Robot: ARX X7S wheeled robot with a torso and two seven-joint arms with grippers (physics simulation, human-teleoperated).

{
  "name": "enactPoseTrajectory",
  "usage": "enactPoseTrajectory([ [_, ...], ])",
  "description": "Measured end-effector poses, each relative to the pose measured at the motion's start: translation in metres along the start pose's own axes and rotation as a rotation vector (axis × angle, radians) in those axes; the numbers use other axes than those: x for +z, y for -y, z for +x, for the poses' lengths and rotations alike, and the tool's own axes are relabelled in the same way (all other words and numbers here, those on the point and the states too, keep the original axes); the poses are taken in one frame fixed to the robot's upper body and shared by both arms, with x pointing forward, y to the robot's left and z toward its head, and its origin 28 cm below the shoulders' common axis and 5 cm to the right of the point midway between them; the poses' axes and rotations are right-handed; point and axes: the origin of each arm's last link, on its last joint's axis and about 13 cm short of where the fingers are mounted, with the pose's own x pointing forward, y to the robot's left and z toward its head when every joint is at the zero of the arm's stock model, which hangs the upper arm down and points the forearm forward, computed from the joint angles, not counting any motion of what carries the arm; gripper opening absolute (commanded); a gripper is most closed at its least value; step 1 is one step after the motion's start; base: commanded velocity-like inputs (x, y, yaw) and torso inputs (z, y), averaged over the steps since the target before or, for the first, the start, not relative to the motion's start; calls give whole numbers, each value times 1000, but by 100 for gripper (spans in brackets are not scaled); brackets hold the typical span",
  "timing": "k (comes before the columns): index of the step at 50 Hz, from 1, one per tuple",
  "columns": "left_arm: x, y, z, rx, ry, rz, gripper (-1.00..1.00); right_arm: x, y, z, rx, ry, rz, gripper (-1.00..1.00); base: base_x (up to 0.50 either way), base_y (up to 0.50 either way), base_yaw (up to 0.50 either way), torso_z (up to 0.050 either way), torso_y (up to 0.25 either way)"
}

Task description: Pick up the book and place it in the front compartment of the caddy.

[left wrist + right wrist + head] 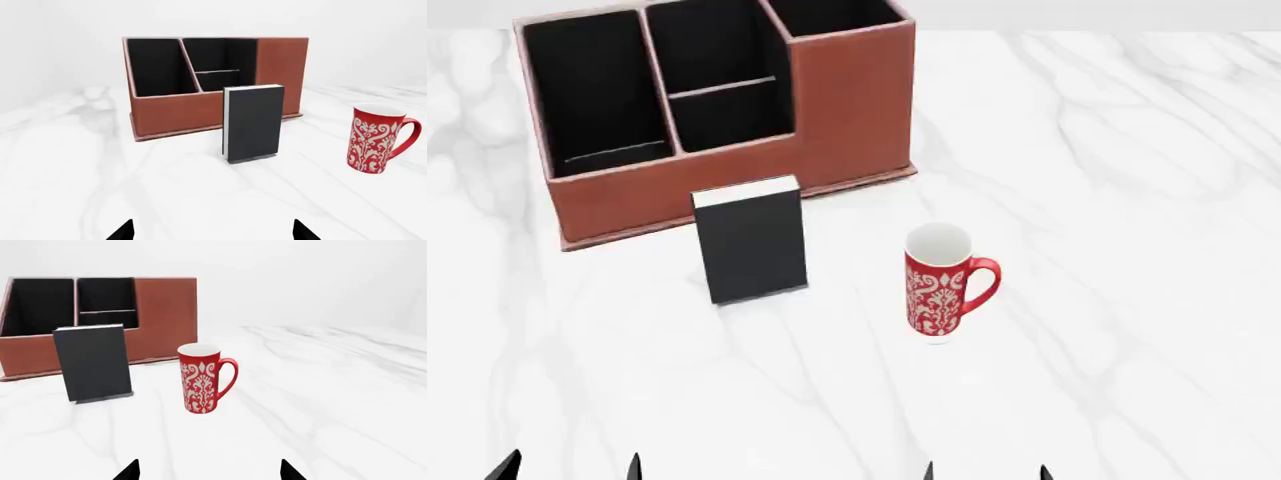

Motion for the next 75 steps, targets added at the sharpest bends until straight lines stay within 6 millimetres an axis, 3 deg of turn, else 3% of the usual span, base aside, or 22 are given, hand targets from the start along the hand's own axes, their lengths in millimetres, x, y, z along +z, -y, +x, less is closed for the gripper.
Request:
enactPoseTrajectory([
  [31, 0, 0, 0, 7, -13, -7, 100, -4, -3, 0, 12, -31, 12, 100, 0, 0, 0, 0, 0],
  [38, 6, -2, 4, 16, -7, -5, 100, 5, 0, 5, 8, -21, 17, 100, 0, 0, 0, 0, 0],
  [43, 28, -7, 17, 27, 46, 11, 100, 35, 8, 20, -2, 43, 20, 100, 0, 0, 0, 0, 0],
  [50, 85, -19, 39, 55, 190, 25, 100, 103, 25, 42, -26, 200, 4, 100, 0, 0, 0, 0, 0],
  [60, 163, -34, 42, 94, 398, 43, 100, 191, 43, 39, -48, 420, -45, 100, 0, 0, 0, 0, 0],
  [66, 188, -37, 36, 105, 472, 48, 100, 217, 48, 30, -55, 498, -67, 100, 0, 0, 0, 0, 0],
  [75, 203, -38, 30, 106, 519, 54, 100, 229, 52, 21, -63, 547, -93, 100, 0, 298, 0, 0, 0],
])
